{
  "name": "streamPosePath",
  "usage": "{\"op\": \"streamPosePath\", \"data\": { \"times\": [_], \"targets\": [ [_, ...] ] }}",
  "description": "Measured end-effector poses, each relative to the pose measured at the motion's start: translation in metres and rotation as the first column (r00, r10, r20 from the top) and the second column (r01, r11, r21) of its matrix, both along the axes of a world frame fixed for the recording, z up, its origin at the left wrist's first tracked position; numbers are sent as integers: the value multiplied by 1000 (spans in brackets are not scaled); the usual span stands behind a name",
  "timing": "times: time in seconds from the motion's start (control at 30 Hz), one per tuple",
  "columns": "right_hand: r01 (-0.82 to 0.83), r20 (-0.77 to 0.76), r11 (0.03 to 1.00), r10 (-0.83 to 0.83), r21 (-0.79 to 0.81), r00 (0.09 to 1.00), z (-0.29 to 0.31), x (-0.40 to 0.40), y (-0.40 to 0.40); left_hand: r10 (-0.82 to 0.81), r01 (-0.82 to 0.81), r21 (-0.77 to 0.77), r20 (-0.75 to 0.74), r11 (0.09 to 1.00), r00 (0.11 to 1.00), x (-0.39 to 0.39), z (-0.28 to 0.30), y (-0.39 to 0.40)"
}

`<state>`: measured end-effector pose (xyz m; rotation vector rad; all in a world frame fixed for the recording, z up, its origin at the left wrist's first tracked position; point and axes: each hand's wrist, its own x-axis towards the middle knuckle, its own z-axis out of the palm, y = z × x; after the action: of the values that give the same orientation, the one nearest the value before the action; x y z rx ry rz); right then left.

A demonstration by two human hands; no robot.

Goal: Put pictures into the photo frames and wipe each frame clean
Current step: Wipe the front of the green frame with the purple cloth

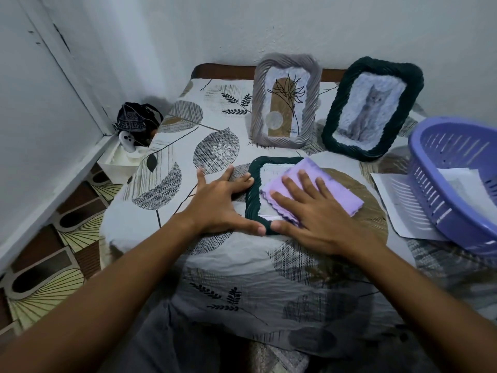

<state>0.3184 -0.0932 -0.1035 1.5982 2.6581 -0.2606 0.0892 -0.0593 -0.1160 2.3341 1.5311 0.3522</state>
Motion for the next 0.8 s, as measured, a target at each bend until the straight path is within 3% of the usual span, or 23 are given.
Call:
{"op": "streamPosePath", "data": {
  "times": [0.1, 0.33, 0.53, 0.67, 0.8],
  "targets": [
    [-26, 16, 1000, 26, 0, 1000, 5, 12, -19, 8, -8, 6, 1, 1000, 1000, 2, -1, -1],
    [150, 27, 988, -151, 41, 988, 10, 5, 19, -34, 34, -3, 47, 999, 998, 2, 1, 0],
    [-7, -32, 1000, 7, -1, 999, 11, -12, -2, -43, 42, 13, 49, 999, 998, -1, -2, 1],
    [106, 78, 993, -110, 52, 991, 12, 12, -11, -47, 47, 5, 58, 999, 997, 0, -1, -1],
    [125, 33, 992, -126, 27, 991, 10, -5, 20, -47, 47, 0, 58, 999, 997, 0, 0, 0]
  ]
}}
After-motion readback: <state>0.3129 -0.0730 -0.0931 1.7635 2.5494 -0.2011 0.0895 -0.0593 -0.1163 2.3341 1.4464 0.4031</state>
